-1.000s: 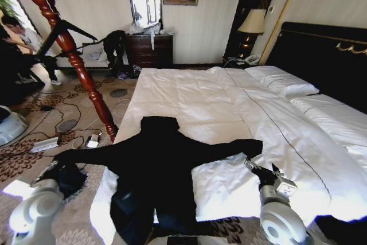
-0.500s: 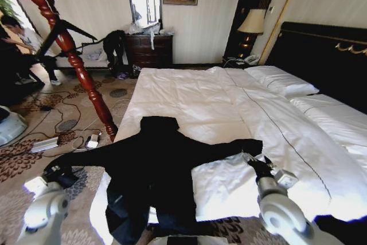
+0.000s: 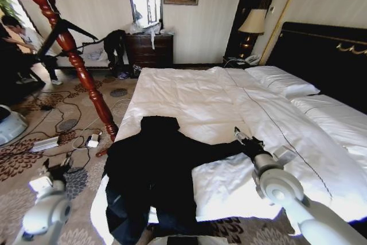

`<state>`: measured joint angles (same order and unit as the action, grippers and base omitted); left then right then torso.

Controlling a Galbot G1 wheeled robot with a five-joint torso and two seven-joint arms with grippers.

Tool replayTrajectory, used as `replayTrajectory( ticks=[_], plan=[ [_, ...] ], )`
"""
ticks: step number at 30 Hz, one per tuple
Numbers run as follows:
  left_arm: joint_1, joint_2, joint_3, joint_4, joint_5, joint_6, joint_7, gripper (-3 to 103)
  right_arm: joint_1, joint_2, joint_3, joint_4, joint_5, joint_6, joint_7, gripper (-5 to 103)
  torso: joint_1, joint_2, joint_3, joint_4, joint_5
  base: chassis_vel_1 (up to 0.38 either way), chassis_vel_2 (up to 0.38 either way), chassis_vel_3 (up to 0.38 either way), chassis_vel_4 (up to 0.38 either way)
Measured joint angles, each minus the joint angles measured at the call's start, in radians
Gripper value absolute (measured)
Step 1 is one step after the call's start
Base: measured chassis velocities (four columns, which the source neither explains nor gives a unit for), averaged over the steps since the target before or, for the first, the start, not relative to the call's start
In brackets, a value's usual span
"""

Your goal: Pick up the clothes from the bed and hang them on the clothes hanger.

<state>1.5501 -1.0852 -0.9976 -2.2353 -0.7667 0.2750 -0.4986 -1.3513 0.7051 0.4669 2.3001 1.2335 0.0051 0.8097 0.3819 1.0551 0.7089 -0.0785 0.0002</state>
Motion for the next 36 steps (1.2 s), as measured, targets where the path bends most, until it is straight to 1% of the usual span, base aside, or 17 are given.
replayTrajectory(
  ticks=[3,4,8,9,11,14,16,18,20,22,23,26,27,30,32,33,36],
  plan=[
    [-0.064,0.149,-0.045,-0.036,-0.079,-0.012,-0.026,98,-0.01,0.013,0.024,-0.006,-0.076,0.013,-0.032,100,0.0,0.0,0.0,0.0009,-0.0004,0.0,0.0,0.0,0.0],
    [-0.064,0.149,-0.045,-0.036,-0.079,-0.012,-0.026,98,-0.01,0.013,0.024,-0.006,-0.076,0.013,-0.032,100,0.0,0.0,0.0,0.0009,-0.0004,0.0,0.0,0.0,0.0],
    [-0.209,0.394,-0.001,0.097,-0.165,-0.049,-0.021,100,-0.024,0.03,0.054,-0.029,-0.152,0.029,-0.06,100,0.0,0.0,0.0,0.0004,-0.0005,0.0,0.0,0.0,0.0],
    [-0.209,0.394,-0.001,0.097,-0.165,-0.049,-0.021,100,-0.024,0.03,0.054,-0.029,-0.152,0.029,-0.06,100,0.0,0.0,0.0,0.0004,-0.0005,0.0,0.0,0.0,0.0],
    [-0.273,0.473,0.02,0.16,-0.188,-0.075,0.0,100,0.008,0.03,0.026,-0.057,-0.166,0.034,-0.067,100,0.0,0.0,0.0,-0.0013,-0.0009,0.0,0.0,0.0,0.0],
    [-0.385,0.586,0.049,0.246,-0.246,-0.086,0.012,100,0.106,0.012,-0.062,-0.106,-0.171,0.039,-0.088,100,0.0,0.0,0.0,0.0026,0.0,0.0,0.0,0.0,0.0],
    [-0.434,0.612,0.069,0.275,-0.269,-0.082,0.015,100,0.11,0.007,-0.068,-0.11,-0.174,0.04,-0.09,100,0.0,0.0,0.0,0.0025,-0.0004,0.0,0.0,0.0,0.0],
    [-0.588,0.677,0.132,0.36,-0.342,-0.042,0.033,100,0.102,-0.002,-0.065,-0.115,-0.185,0.044,-0.092,100,0.0,0.0,0.0,-0.0004,-0.0013,0.0,0.0,0.0,0.0],
    [-0.643,0.704,0.148,0.397,-0.372,-0.021,0.047,100,0.096,-0.002,-0.06,-0.117,-0.189,0.046,-0.092,100,0.0,0.0,0.0,-0.0008,-0.0004,0.0,0.0,0.0,0.0],
    [-0.69,0.742,0.153,0.445,-0.408,0.002,0.073,100,0.087,-0.001,-0.053,-0.117,-0.195,0.048,-0.092,100,0.0,0.0,0.0,-0.0008,0.0005,0.0,0.0,0.0,0.0],
    [-0.71,0.783,0.147,0.486,-0.451,0.021,0.095,100,0.079,0.003,-0.049,-0.117,-0.198,0.048,-0.091,100,0.0,0.0,0.0,0.0004,0.0001,0.0,0.0,0.0,0.0],
    [-0.726,0.836,0.126,0.53,-0.516,0.067,0.103,100,0.077,0.012,-0.05,-0.114,-0.202,0.049,-0.091,100,0.0,0.0,0.0,0.0014,-0.0014,0.0,0.0,0.0,0.0],
    [-0.732,0.866,0.117,0.559,-0.546,0.101,0.106,100,0.079,0.018,-0.053,-0.114,-0.203,0.049,-0.091,100,0.0,0.0,0.0,0.0014,-0.0009,0.0,0.0,0.0,0.0],
    [-0.736,0.912,0.113,0.618,-0.584,0.124,0.131,100,0.082,0.025,-0.059,-0.115,-0.204,0.048,-0.09,100,0.0,0.0,0.0,0.0007,0.0004,0.0,0.0,0.0,0.0],
    [-0.73,0.957,0.12,0.691,-0.622,0.101,0.187,100,0.081,0.032,-0.064,-0.118,-0.21,0.047,-0.089,100,0.0,0.0,0.0,0.0005,-0.0002,0.0,0.0,0.0,0.0],
    [-0.73,0.957,0.12,0.691,-0.622,0.101,0.187,100,0.081,0.032,-0.064,-0.118,-0.21,0.047,-0.089,100,0.0,0.0,0.0,0.0005,-0.0002,0.0,0.0,0.0,0.0],
    [-0.715,0.973,0.142,0.735,-0.665,0.034,0.26,100,0.076,0.042,-0.065,-0.123,-0.215,0.045,-0.089,100,0.0,0.0,0.0,0.0013,-0.0004,0.0,0.0,0.0,0.0]
  ],
)
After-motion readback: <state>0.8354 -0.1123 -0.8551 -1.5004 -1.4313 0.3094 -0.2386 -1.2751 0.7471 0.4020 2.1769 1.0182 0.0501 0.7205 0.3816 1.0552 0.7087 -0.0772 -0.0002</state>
